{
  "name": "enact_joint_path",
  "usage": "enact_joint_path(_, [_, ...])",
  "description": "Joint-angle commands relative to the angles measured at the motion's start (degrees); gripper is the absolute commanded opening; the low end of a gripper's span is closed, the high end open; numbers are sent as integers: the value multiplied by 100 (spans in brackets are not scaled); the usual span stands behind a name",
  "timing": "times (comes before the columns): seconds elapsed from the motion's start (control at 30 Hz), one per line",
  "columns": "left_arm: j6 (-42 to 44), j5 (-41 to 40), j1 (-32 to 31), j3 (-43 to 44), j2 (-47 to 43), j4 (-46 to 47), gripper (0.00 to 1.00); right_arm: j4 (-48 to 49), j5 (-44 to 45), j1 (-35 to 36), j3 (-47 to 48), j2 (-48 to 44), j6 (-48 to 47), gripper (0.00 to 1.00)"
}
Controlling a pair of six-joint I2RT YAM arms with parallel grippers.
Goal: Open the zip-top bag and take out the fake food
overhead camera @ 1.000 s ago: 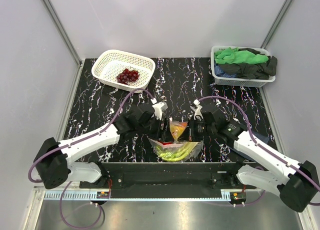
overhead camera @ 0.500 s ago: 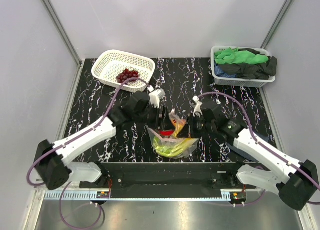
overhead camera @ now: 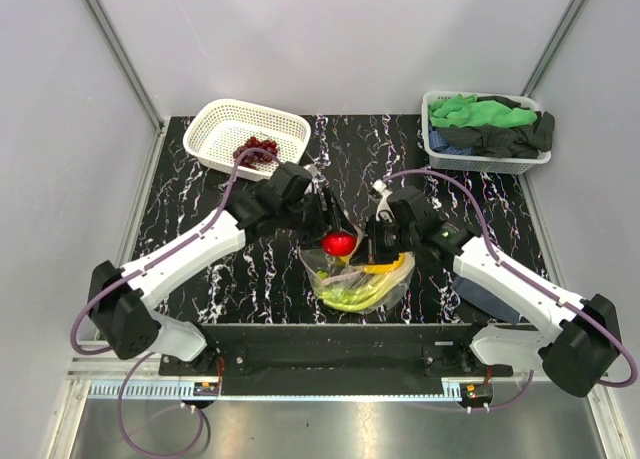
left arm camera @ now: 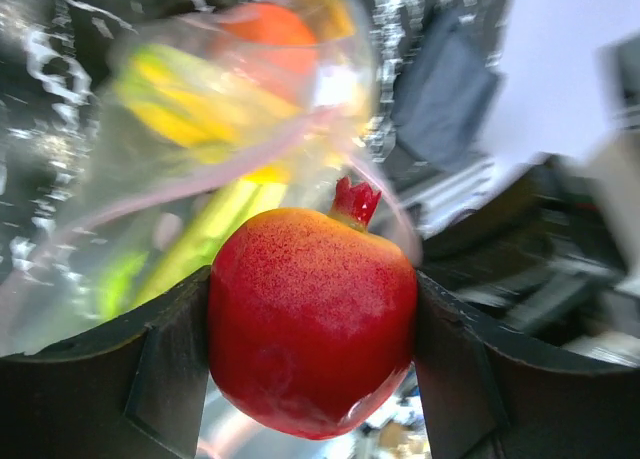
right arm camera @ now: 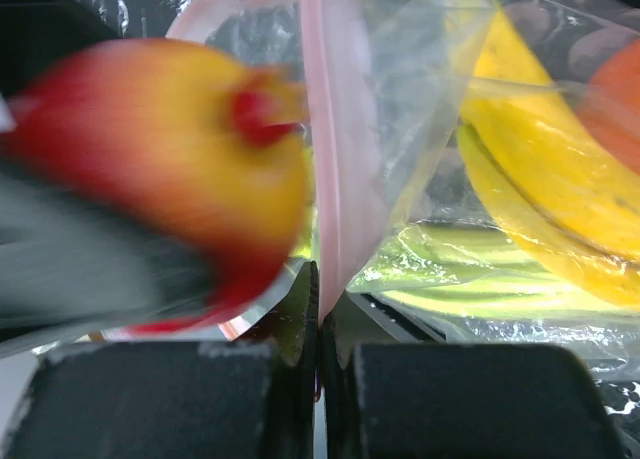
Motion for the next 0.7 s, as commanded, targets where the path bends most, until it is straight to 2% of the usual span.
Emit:
enact_joint_path(0.0, [-229,527,90,278,-522,93,0,139,299,29,-188,-178,-145,0])
enact_joint_path(0.13, [369,791,168,-99,-953,84,0,148,431,29,-320,-222,-102,0])
enact_joint_path(0.23, [712,1029,344,-371,-1304,478,0,148,432,20,-372,-248,-93,0])
enact_joint_path(0.33, [914,793,729,-373,-1393,593,0,130,388,20,-399,-353,-93,0])
enact_joint_path(0.5, [1248,56,1627,-145,-675,1049,0,-63,203,29,-311,-495,-163,0])
enact_joint_path(0.63, [1521,-437,2434,443,389,1043,0,-432,185,20,-74,-503,-408,0])
enact_joint_path(0.67, [1556,-586,2567,828,609,981,0,-563,238,29,31,-503,-566,0])
